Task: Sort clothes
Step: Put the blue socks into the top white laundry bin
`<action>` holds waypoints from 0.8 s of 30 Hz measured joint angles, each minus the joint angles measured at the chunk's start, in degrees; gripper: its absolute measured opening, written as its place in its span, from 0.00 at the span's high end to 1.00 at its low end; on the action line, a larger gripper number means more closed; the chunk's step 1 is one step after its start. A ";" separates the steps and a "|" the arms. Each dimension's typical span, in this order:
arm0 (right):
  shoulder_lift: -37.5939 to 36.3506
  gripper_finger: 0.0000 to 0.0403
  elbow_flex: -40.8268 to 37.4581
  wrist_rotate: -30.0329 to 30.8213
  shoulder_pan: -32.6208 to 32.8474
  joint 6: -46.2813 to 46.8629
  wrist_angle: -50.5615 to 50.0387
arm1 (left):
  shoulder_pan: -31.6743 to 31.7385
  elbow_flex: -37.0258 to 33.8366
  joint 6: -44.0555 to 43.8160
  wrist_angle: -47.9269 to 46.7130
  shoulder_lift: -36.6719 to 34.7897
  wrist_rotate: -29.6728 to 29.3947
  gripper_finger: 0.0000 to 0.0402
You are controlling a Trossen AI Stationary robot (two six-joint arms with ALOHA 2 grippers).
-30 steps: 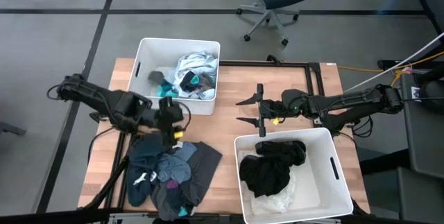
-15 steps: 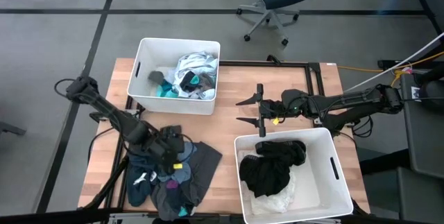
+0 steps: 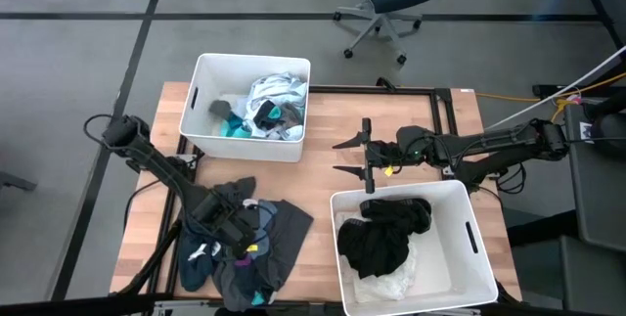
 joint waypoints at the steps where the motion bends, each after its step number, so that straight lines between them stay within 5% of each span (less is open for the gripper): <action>1: 0.00 0.42 0.00 0.00 0.01 -0.01 -0.02 | -0.20 -0.12 -0.61 -0.93 0.00 -0.01 0.51; 14: 0.00 0.42 0.00 0.02 -0.01 -0.01 -0.04 | -0.55 -4.78 -4.02 3.73 -0.12 4.98 0.52; 24: 0.00 0.42 0.00 0.37 0.00 -0.02 0.00 | -0.55 -4.78 -2.75 3.83 -0.12 4.91 0.78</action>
